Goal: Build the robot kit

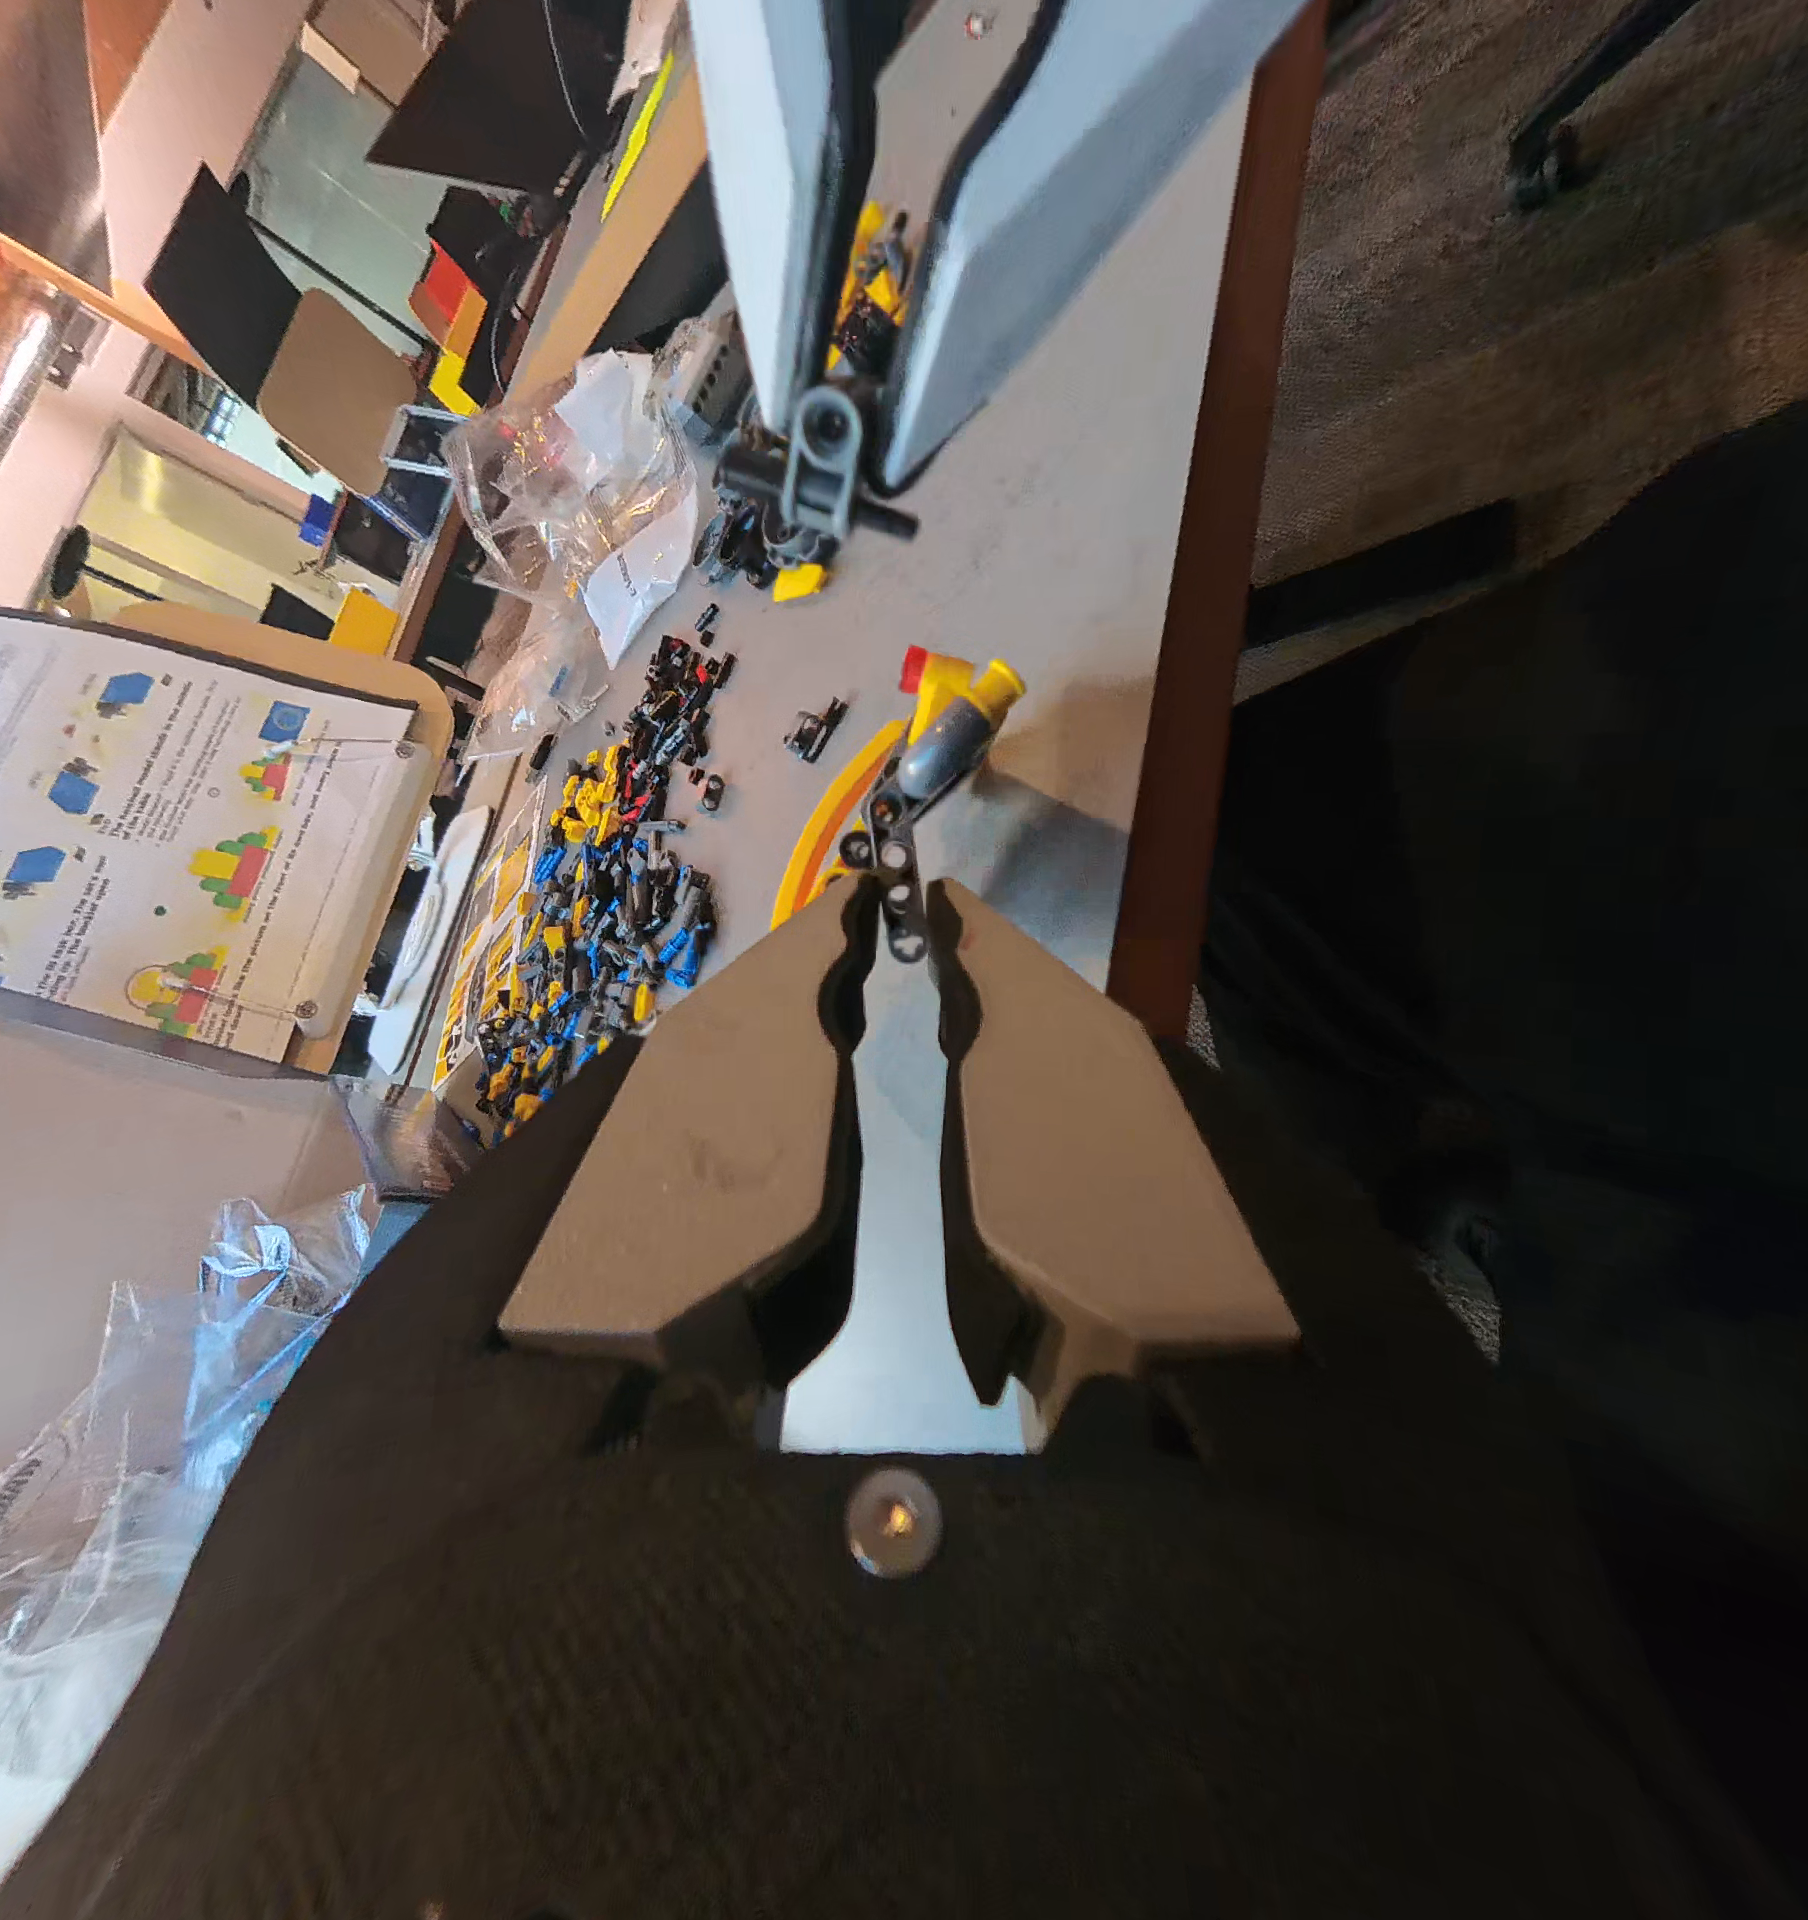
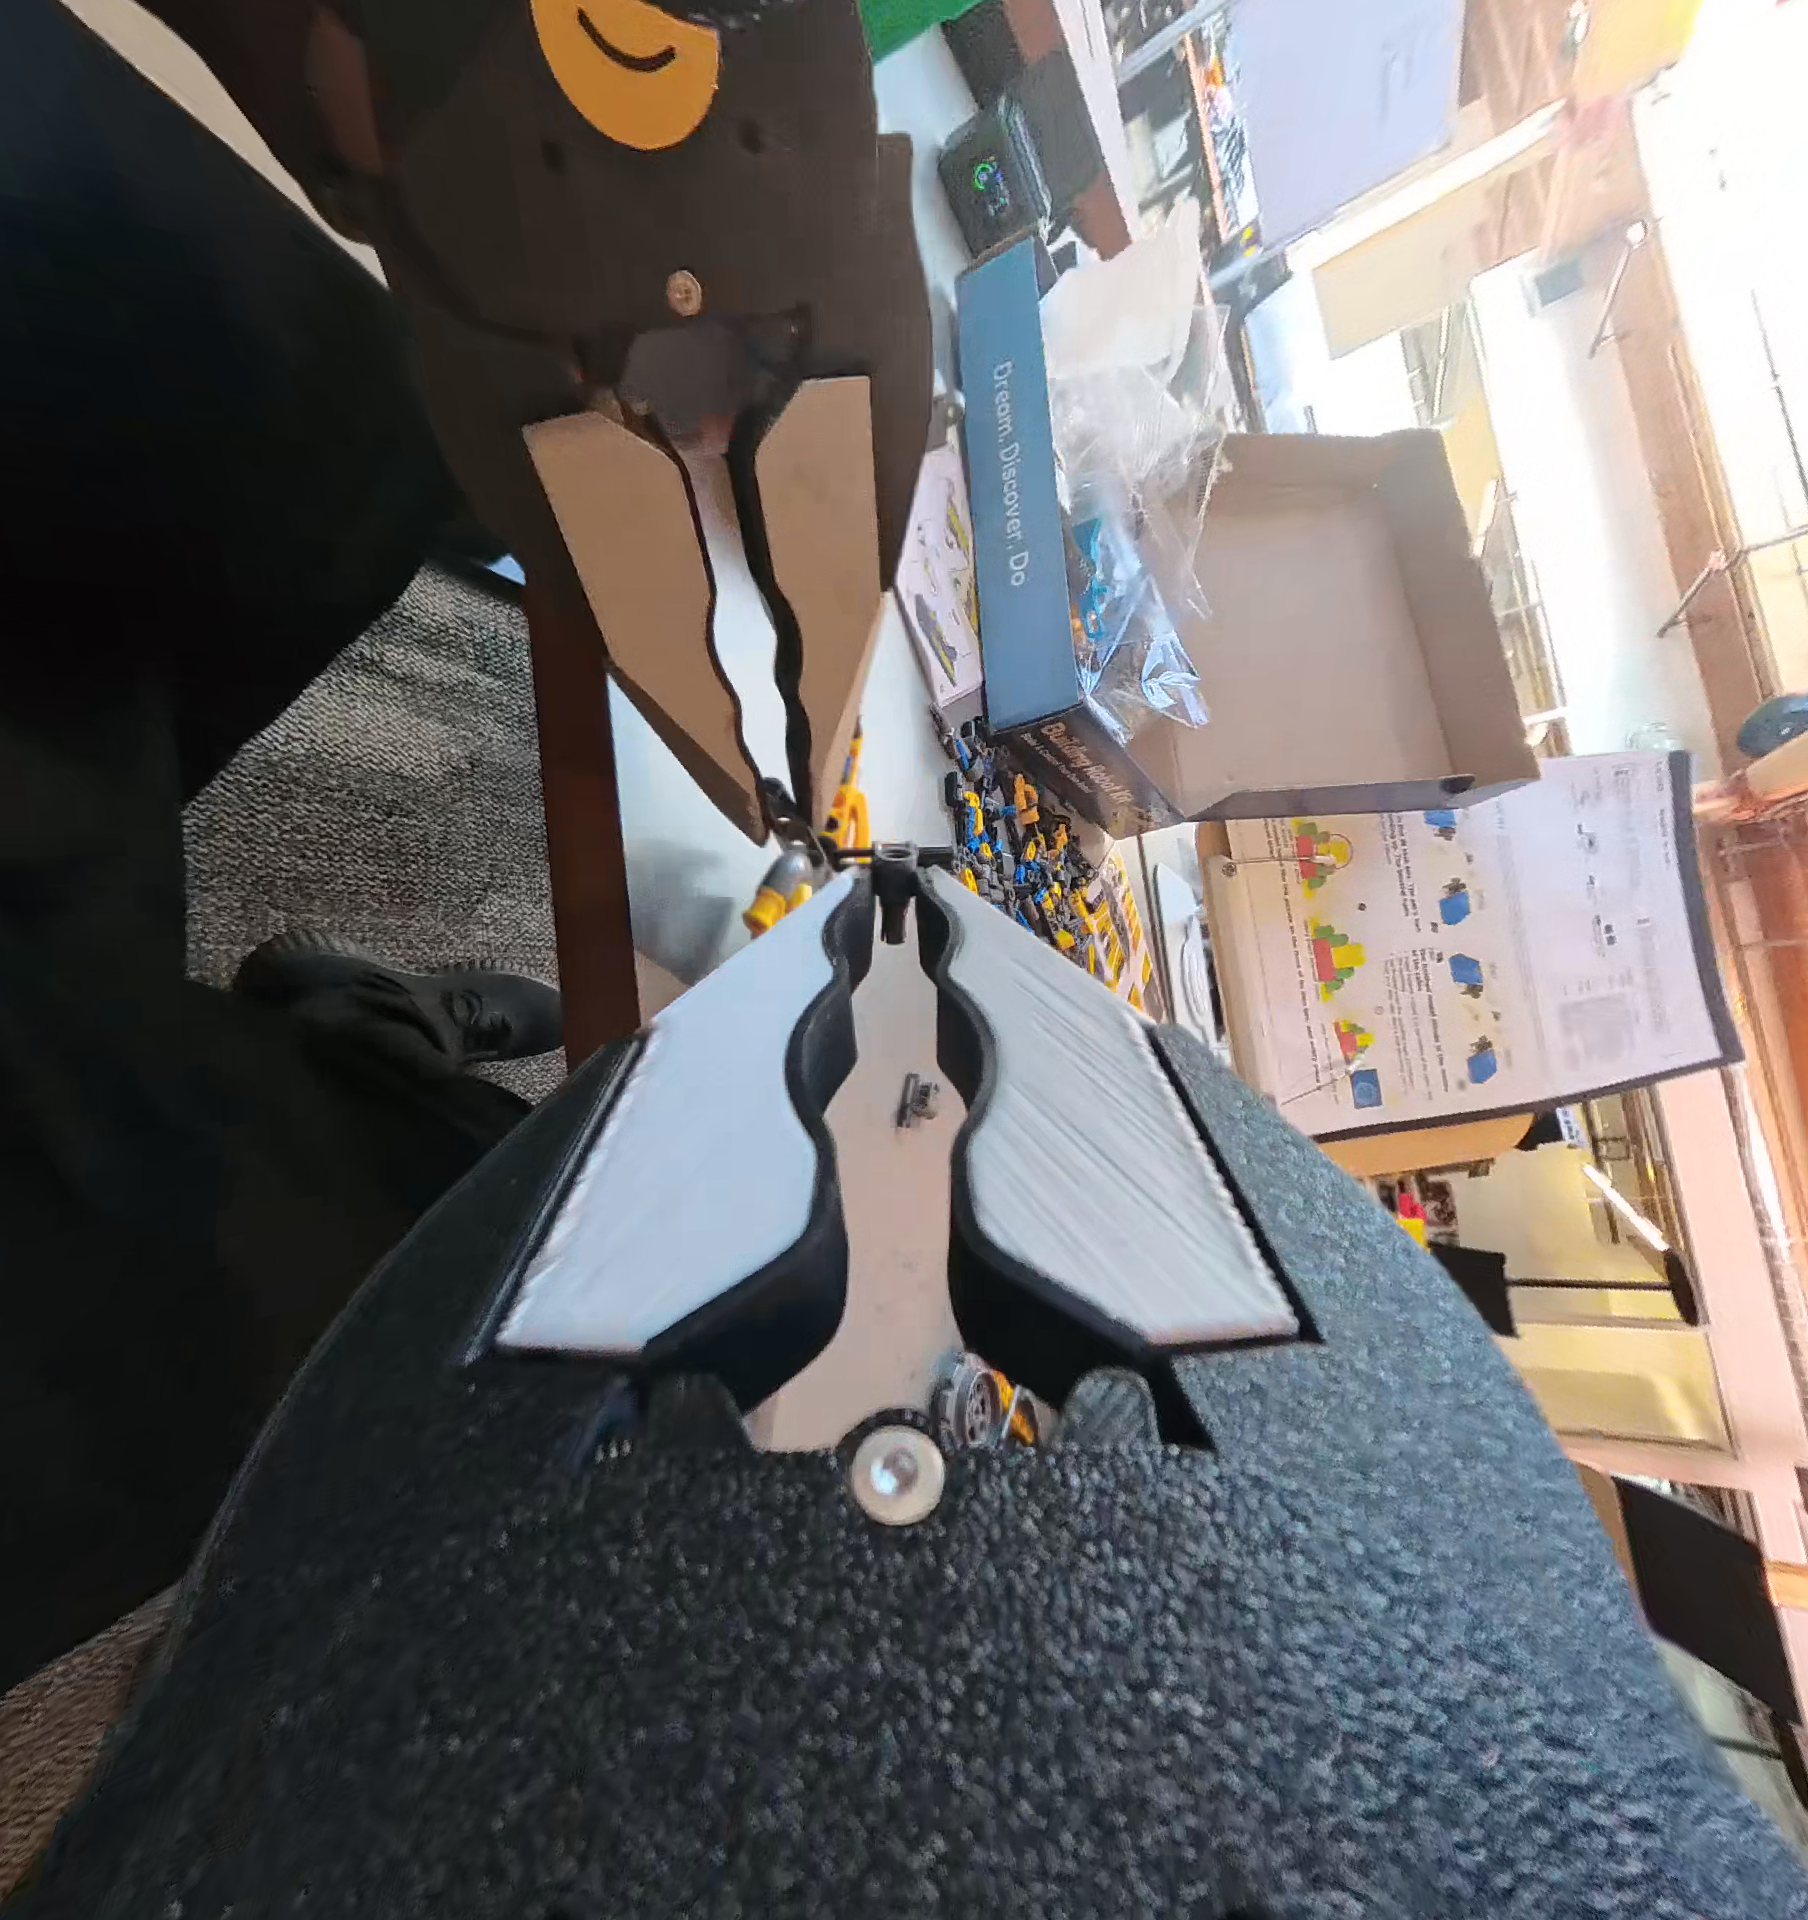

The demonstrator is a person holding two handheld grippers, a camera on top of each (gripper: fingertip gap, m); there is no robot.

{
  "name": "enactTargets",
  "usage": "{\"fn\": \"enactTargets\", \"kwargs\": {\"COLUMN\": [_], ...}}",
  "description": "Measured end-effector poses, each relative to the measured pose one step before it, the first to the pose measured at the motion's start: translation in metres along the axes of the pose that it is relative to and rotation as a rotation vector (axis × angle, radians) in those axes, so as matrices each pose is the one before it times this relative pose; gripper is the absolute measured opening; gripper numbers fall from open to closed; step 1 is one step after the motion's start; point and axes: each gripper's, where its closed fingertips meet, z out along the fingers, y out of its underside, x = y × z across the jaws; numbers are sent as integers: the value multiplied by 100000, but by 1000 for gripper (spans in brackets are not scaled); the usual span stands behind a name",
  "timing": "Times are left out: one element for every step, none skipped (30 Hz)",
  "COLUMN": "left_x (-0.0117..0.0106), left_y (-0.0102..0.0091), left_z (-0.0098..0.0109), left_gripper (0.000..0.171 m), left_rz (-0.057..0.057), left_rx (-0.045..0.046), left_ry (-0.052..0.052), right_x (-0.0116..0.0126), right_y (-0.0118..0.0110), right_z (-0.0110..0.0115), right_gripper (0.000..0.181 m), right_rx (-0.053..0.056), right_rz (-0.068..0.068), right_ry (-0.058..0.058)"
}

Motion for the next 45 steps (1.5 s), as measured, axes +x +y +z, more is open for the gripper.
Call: {"fn": "enactTargets", "kwargs": {"left_x": [247,250,222,229,223,233,266,185,8,-36,49,82,10,66,95,167,111,69,105,261,487,833,740,368,26,56,317,574,334,-4,-75,-98,-1,158,134,29,74,110,101,148,173,148,102,85,119], "left_y": [220,212,217,196,108,21,30,43,88,103,108,87,33,-38,-60,-22,16,-106,-334,-592,-805,-834,-692,-450,-166,-10,18,97,157,199,244,161,18,-103,-207,-213,-150,-28,54,-13,-113,-122,-59,-17,-15], "left_z": [154,167,149,130,88,61,23,-7,-30,-47,-49,-84,-166,-280,-308,-240,-211,-268,-354,-423,-481,-485,-439,-399,-355,-338,-297,-216,-104,-5,44,96,106,90,57,36,19,43,43,31,19,38,99,119,91], "left_gripper": [7,7,7,7,7,13,17,22,25,26,26,28,29,30,29,29,29,30,30,30,30,29,29,29,26,24,23,22,22,20,18,18,18,18,17,17,17,15,14,13,11,10,8,9,10], "left_rz": [878,1455,1914,2111,1691,51,-1434,-1719,-1121,-420,-299,-616,-907,-978,-1451,-1352,-485,24,-1101,-3645,-5704,-6034,-4900,-3382,-2011,-822,120,1223,2391,3381,3788,3223,2449,1878,1498,1322,1540,2486,3796,4492,4289,3228,1976,1386,1381], "left_rx": [196,-310,-661,-919,-577,-38,-154,-141,-113,-68,-102,-203,-64,274,652,455,-86,192,1174,2503,3952,4692,4519,3705,1952,673,211,-432,-1184,-1627,-2129,-1729,-768,-24,618,696,197,-738,-1437,-1123,-620,-517,-810,-886,-558], "left_ry": [91,432,357,518,598,780,1467,1188,-13,-438,235,505,-40,315,429,821,385,195,846,2394,4619,7192,6692,4147,1895,1817,3002,3962,1739,-939,-1504,-1495,-663,631,789,423,773,794,-97,-414,-492,-510,-466,-232,60], "right_x": [-278,-502,-619,-635,-604,-560,-477,-354,-236,-141,-106,-96,-29,71,84,82,58,3,-29,-9,0,-55,-139,-352,-497,-441,-393,-323,-178,-48,-25,-28,-72,-119,-138,-171,-203,-137,-56,-25,-6,-50,-104,-111,-122], "right_y": [350,343,230,81,17,52,138,223,248,274,275,230,102,-45,-144,-172,-168,-237,-353,-514,-712,-851,-821,-631,-372,-226,-187,-143,-96,-50,-17,-8,-40,-71,-90,-74,-17,-22,12,22,-14,-18,13,10,-9], "right_z": [118,174,174,179,178,216,232,237,221,176,150,90,0,-77,-91,-67,-28,-26,-44,-89,-127,-138,-88,12,108,130,114,79,50,14,-15,-32,-25,-26,-7,-13,-3,-19,-45,-62,-96,-110,-105,-93,-73], "right_gripper": [4,4,4,4,4,4,4,4,4,4,4,4,4,4,4,4,4,4,4,4,4,4,4,4,4,4,4,4,4,4,3,3,3,2,2,2,2,2,6,6,5,4,4,4,4], "right_rx": [541,224,227,634,859,719,273,-234,-562,-631,-571,-443,-164,126,376,470,463,544,756,1195,1785,2114,1788,922,47,-229,161,521,601,716,672,509,508,604,657,584,497,733,869,1036,1484,1475,1030,725,743], "right_rz": [-1309,-1169,-1095,-1080,-1017,-1121,-1411,-1638,-1571,-1065,-400,-211,-355,-246,82,209,-81,-482,-779,-1161,-1642,-2103,-2578,-2984,-3230,-2968,-1926,-372,837,1198,1089,976,988,980,832,734,934,1489,2081,2421,2707,2840,2297,1432,797], "right_ry": [-398,-1532,-1936,-1746,-1329,-1011,-542,-46,363,552,398,-42,32,399,412,448,490,215,148,470,595,458,17,-1182,-1873,-1421,-1258,-1278,-865,-496,-509,-636,-922,-1137,-1052,-1178,-1464,-1245,-968,-853,-884,-1421,-1759,-1528,-1316]}}
